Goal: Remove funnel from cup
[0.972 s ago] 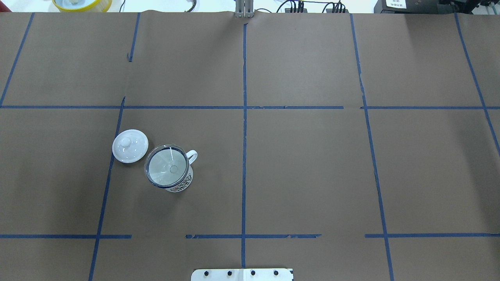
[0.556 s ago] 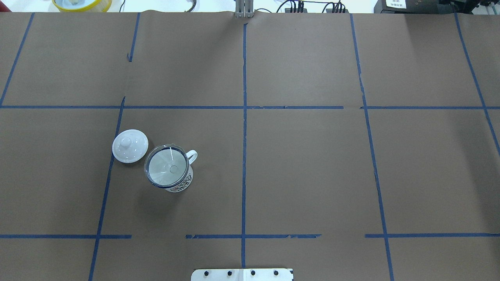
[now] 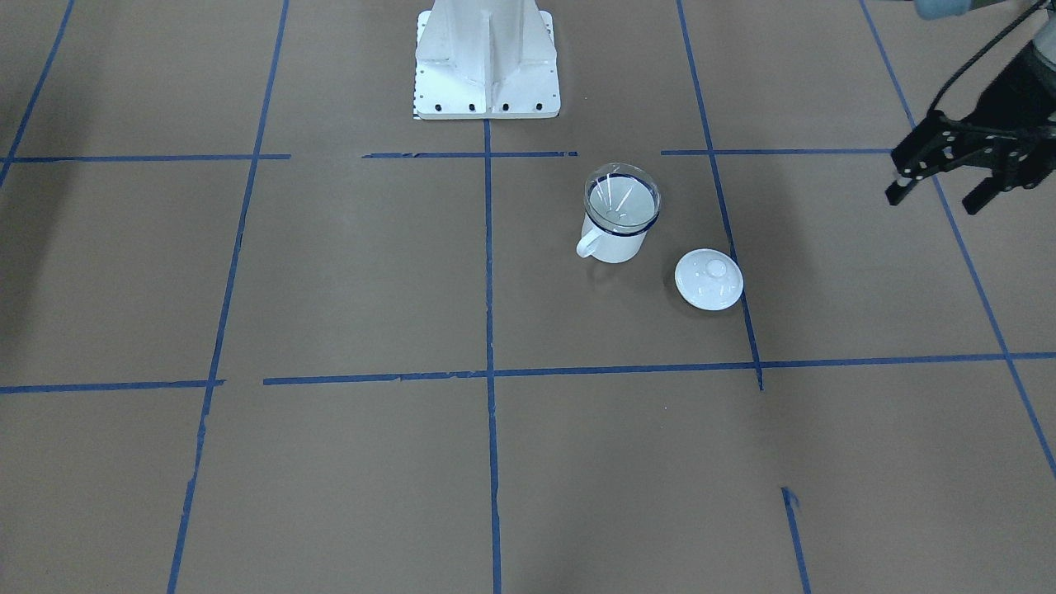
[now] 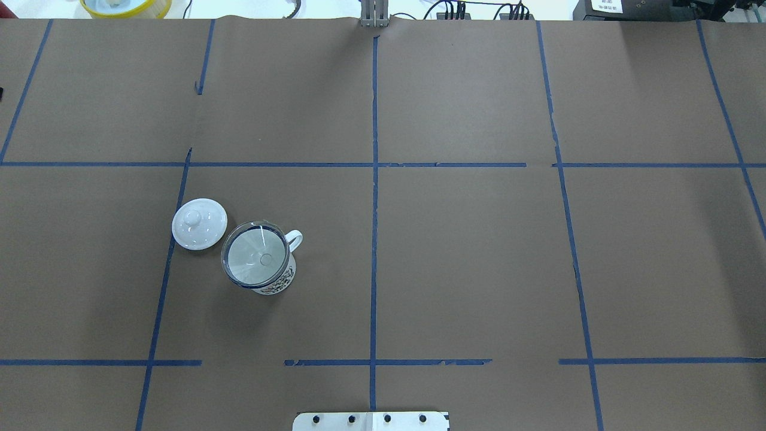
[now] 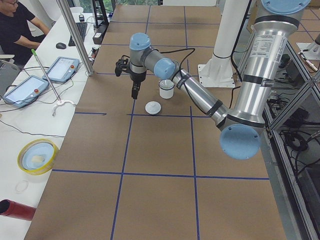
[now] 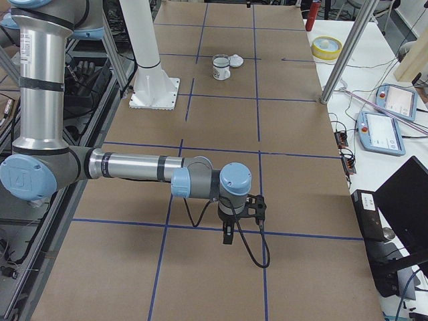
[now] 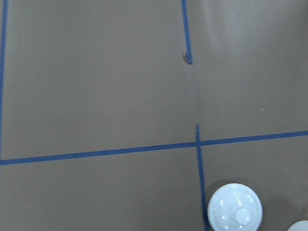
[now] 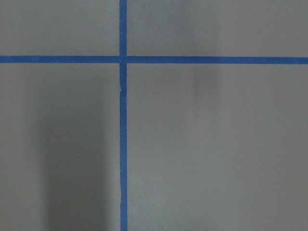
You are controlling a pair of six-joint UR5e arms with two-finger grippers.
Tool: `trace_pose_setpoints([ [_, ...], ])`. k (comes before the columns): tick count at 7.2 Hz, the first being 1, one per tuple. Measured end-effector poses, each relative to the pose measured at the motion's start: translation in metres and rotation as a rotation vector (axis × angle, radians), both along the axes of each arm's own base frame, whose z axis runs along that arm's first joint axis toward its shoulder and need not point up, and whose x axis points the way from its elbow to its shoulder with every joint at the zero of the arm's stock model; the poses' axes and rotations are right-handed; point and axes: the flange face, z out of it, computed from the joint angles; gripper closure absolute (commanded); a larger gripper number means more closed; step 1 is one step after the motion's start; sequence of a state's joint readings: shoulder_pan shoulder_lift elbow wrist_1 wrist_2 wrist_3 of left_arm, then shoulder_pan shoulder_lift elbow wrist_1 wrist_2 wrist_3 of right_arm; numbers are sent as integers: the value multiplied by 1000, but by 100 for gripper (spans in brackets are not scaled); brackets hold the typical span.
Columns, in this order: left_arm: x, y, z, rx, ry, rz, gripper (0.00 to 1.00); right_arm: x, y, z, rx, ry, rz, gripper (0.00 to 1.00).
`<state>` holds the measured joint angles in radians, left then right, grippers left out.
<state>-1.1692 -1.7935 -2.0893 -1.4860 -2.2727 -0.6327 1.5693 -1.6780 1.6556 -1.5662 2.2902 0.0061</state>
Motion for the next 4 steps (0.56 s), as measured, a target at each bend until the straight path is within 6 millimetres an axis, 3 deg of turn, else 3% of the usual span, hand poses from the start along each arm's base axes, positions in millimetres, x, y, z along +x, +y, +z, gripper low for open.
trace_pose_setpoints([
  [2, 64, 29, -45, -33, 25, -5, 0, 0, 0, 0, 0, 0, 0, 0],
  [4, 153, 61, -101, -99, 11, 32, 0, 0, 0, 0, 0, 0, 0, 0],
])
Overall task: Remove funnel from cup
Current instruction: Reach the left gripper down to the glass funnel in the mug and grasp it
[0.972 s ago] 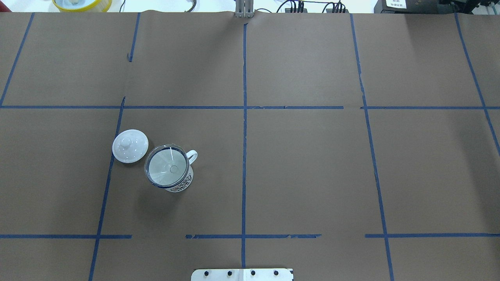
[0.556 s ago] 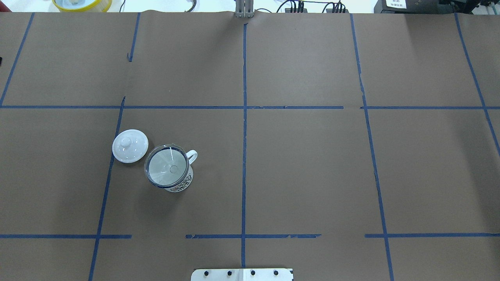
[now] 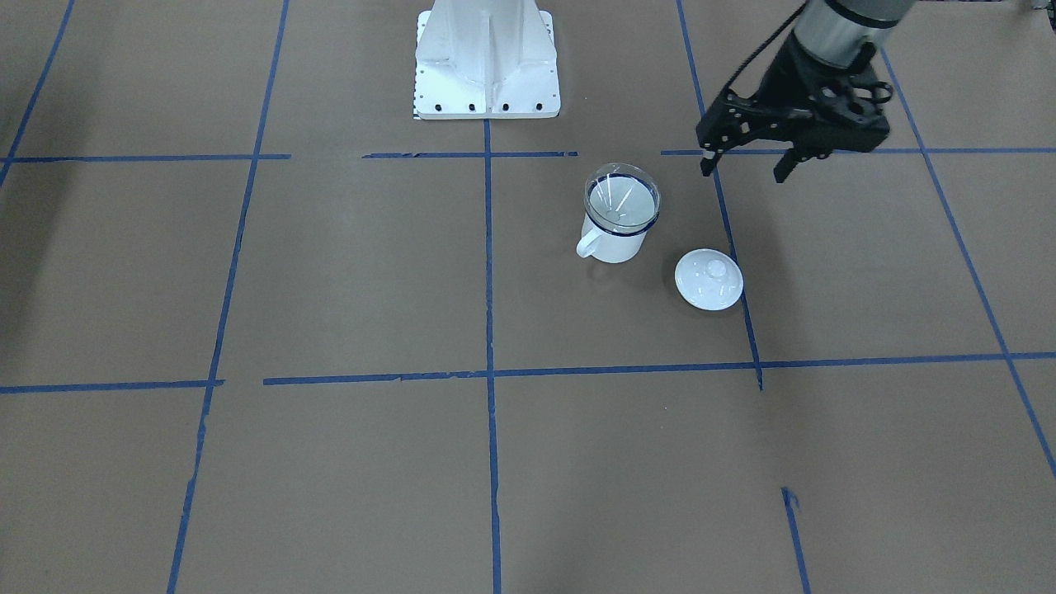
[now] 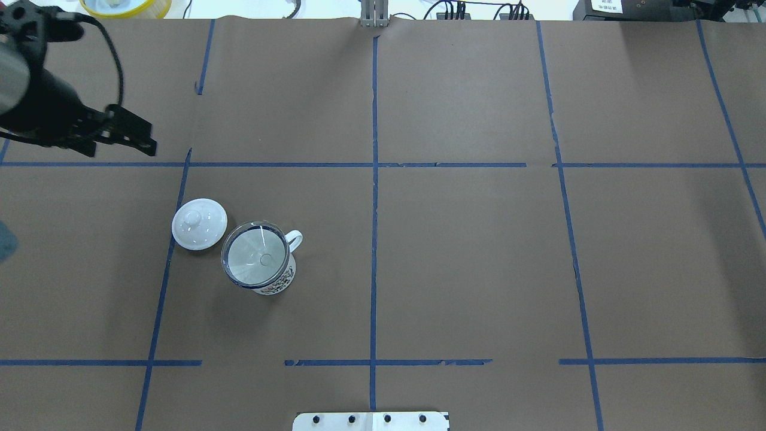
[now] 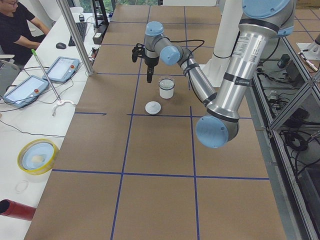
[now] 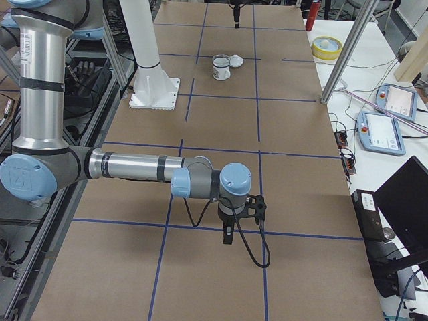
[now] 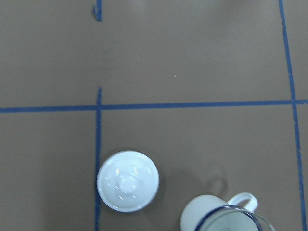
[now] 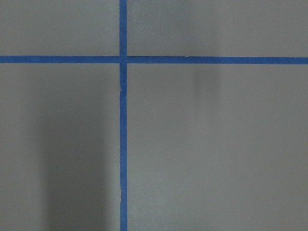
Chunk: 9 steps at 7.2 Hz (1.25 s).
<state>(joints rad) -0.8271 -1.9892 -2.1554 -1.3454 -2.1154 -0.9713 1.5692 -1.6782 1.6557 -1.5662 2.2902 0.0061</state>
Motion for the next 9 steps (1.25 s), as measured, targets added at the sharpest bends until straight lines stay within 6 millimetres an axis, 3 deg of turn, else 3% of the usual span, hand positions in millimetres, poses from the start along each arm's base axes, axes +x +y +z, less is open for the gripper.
trace_pose_setpoints([
  [1, 31, 14, -20, -9, -11, 32, 0, 0, 0, 0, 0, 0, 0, 0],
  [2, 55, 20, -26, -14, -27, 52, 0, 0, 0, 0, 0, 0, 0, 0],
  [5, 125, 14, -12, -66, -32, 25, 0, 0, 0, 0, 0, 0, 0, 0],
  [7, 168, 29, -2, -89, -43, -12, 0, 0, 0, 0, 1, 0, 0, 0],
  [8, 183, 33, 3, -93, -52, -14, 4, 0, 0, 0, 1, 0, 0, 0],
  [9, 192, 38, 6, -96, -56, -9, 28, 0, 0, 0, 1, 0, 0, 0],
])
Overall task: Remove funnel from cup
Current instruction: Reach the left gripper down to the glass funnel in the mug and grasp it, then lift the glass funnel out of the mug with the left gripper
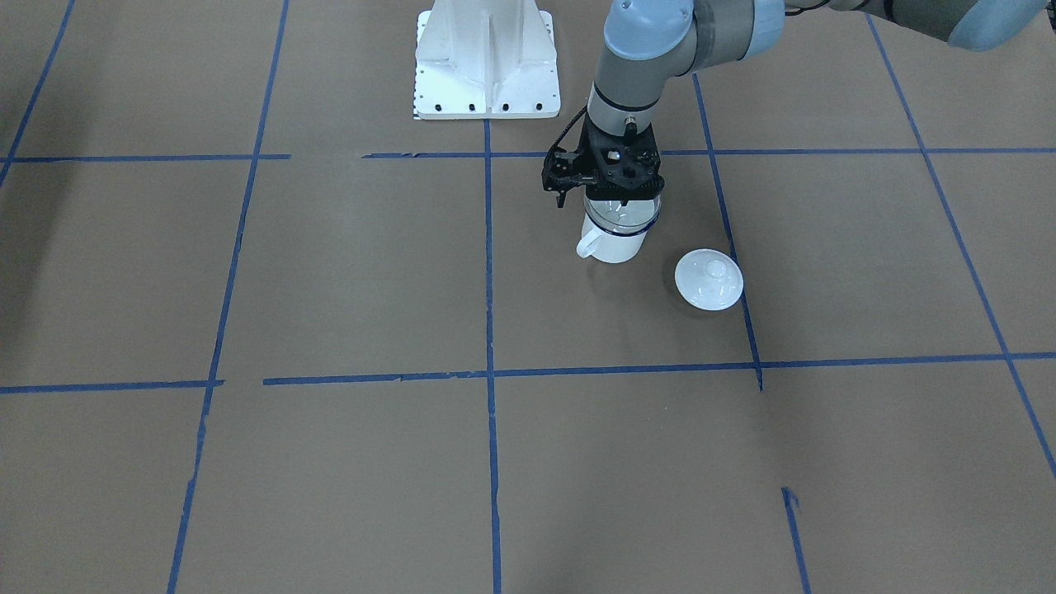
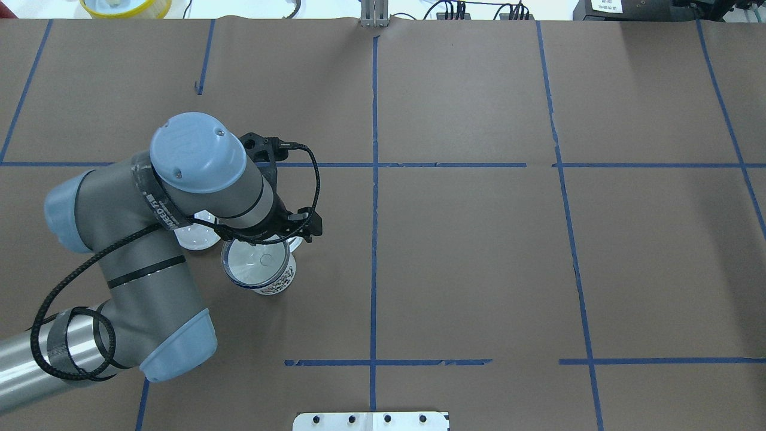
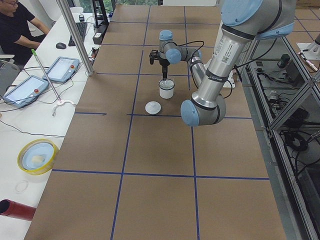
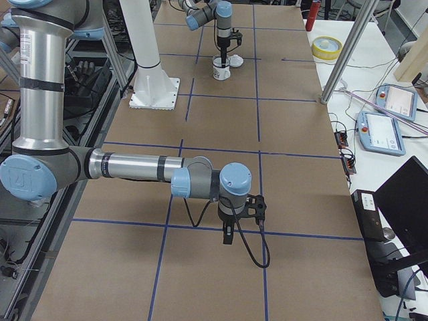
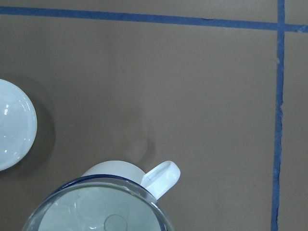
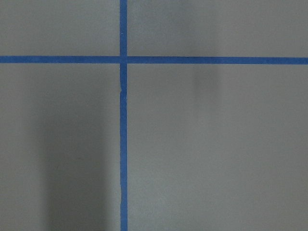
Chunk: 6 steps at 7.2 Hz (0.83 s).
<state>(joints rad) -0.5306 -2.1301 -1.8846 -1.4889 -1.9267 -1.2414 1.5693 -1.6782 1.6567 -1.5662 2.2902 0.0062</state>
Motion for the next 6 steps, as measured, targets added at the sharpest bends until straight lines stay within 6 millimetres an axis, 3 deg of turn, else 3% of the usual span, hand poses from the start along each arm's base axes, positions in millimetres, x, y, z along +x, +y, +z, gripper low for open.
trace_pose_setpoints([
  [2, 8, 3, 5, -9, -8, 5, 87, 0, 0, 0, 0, 0, 0, 0],
  [3, 11, 3, 8, -23, -14, -3, 100, 0, 0, 0, 0, 0, 0, 0],
  [6, 3, 6, 2, -39, -8, -25, 100, 0, 0, 0, 0, 0, 0, 0],
])
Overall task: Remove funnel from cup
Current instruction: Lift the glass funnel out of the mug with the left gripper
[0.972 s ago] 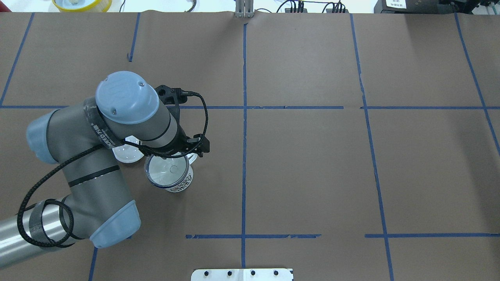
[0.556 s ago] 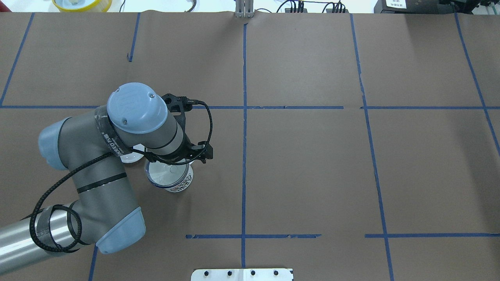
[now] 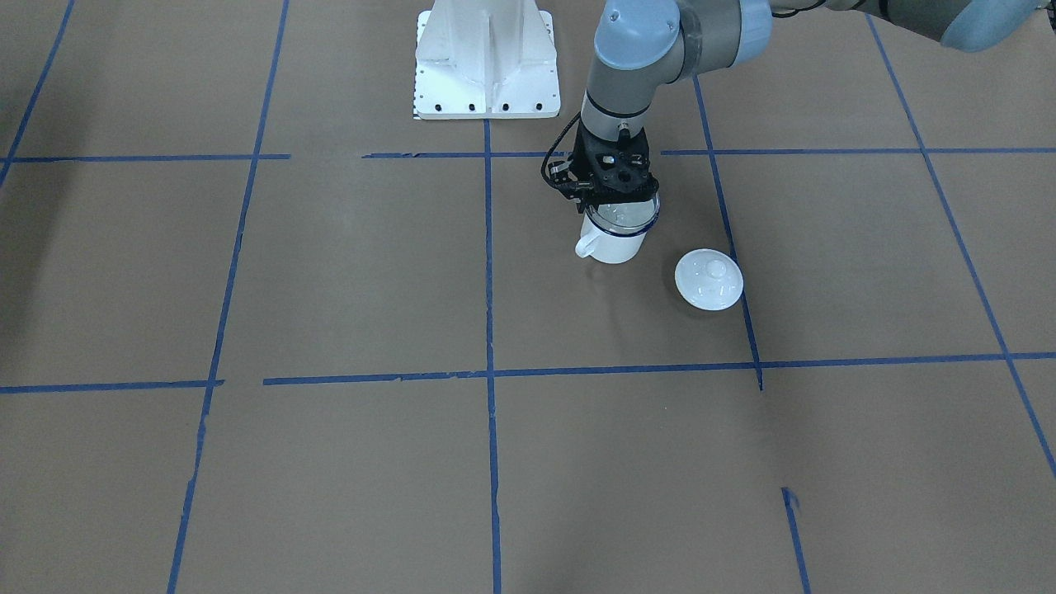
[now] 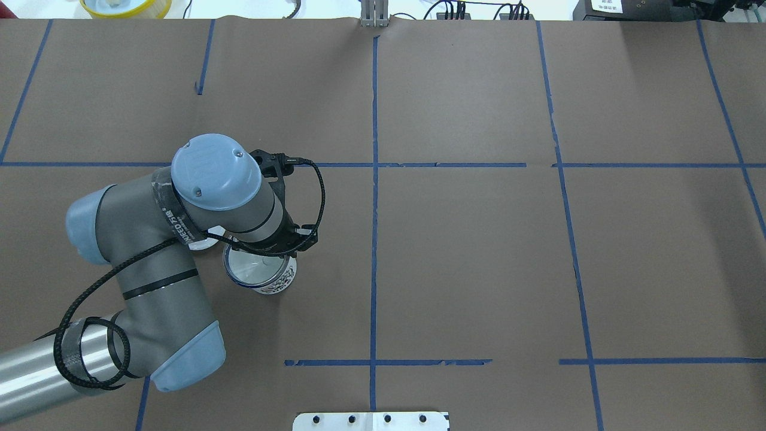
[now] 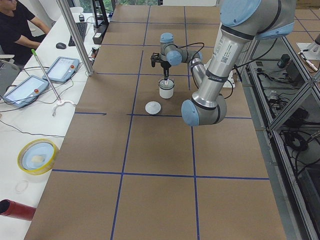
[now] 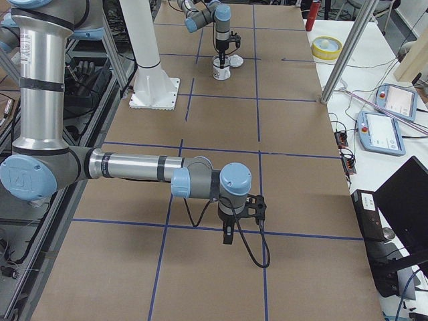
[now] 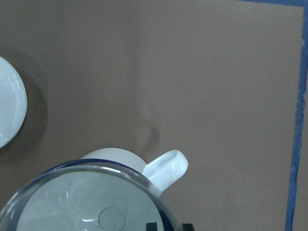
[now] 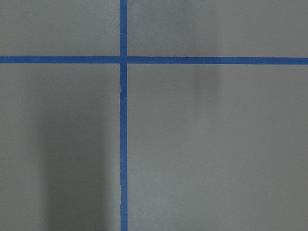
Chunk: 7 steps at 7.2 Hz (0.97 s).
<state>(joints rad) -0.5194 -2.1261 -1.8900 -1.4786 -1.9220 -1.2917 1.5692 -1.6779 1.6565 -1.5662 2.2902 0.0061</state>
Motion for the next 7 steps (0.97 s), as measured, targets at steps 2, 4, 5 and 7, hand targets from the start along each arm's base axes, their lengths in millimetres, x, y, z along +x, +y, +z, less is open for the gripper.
trace_pose_setpoints([
  [2, -34, 4, -23, -2, -4, -20, 100, 0, 0, 0, 0, 0, 0, 0],
  [4, -106, -16, -54, -4, -11, -106, 100, 0, 0, 0, 0, 0, 0, 0],
  [5, -146, -28, -69, -4, 1, -156, 100, 0, 0, 0, 0, 0, 0, 0],
  [7, -213, -53, -86, -19, 61, -284, 100, 0, 0, 0, -1, 0, 0, 0],
])
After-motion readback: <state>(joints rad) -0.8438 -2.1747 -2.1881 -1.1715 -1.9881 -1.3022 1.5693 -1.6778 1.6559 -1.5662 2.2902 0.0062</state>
